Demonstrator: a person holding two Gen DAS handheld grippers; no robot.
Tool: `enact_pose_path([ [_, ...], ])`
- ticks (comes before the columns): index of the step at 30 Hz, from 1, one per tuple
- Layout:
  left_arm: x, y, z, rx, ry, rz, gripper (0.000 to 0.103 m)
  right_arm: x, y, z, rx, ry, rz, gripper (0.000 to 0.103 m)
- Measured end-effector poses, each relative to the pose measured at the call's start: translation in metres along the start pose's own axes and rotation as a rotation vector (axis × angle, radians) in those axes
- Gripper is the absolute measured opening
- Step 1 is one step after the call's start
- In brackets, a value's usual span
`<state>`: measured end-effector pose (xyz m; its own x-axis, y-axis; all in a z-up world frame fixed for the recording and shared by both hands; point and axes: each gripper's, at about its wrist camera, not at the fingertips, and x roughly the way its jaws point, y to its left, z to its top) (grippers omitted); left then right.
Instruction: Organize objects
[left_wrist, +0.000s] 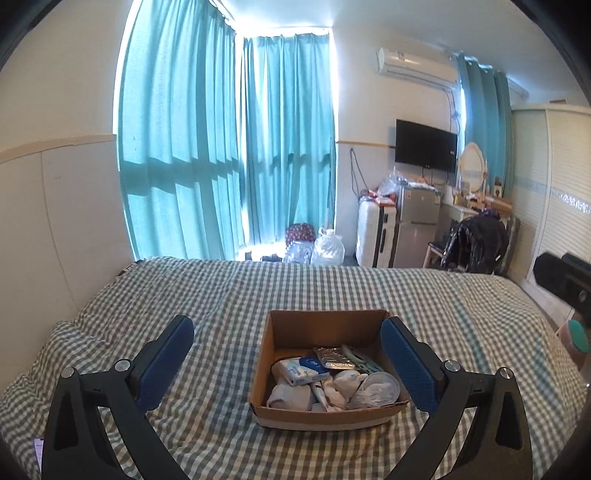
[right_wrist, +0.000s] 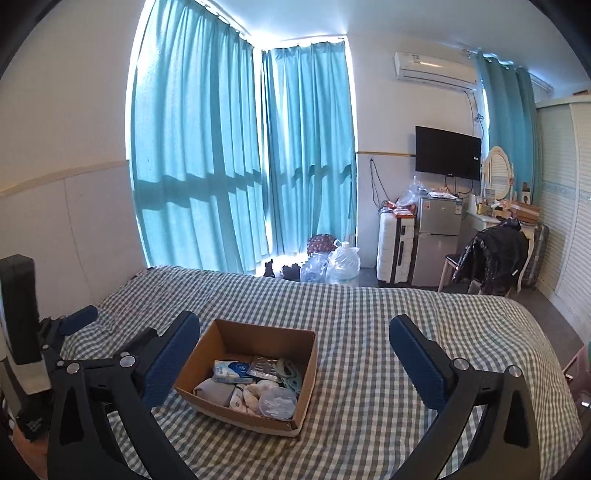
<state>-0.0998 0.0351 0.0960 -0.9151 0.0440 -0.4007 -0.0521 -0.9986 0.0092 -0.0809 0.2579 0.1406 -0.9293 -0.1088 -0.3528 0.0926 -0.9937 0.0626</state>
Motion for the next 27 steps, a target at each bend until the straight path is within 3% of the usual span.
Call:
enact_pose_path([
  [3,-0.016,0.004,-0.006,-0.011,-0.024,0.000,0.103,-0.006,-0.001,-0.009,0.009,0.003,-0.019,0.103],
  [7,-0.032,0.009,-0.021,0.004,-0.039,0.001,0.103,-0.016,0.001,-0.044,0.050,0.003,-0.076,0.103],
  [10,-0.039,0.015,-0.036,-0.001,-0.041,-0.008,0.103,-0.014,0.001,-0.067,0.071,0.012,-0.070,0.103],
  [13,-0.041,0.018,-0.050,0.009,-0.031,0.032,0.103,-0.012,0.005,-0.083,0.043,0.013,-0.090,0.103],
  [17,-0.041,0.021,-0.062,0.011,-0.041,0.070,0.103,-0.008,0.007,-0.094,0.043,0.011,-0.081,0.103],
  [27,-0.038,0.026,-0.074,0.014,-0.032,0.054,0.103,0.005,0.014,-0.106,0.044,0.025,-0.090,0.103],
])
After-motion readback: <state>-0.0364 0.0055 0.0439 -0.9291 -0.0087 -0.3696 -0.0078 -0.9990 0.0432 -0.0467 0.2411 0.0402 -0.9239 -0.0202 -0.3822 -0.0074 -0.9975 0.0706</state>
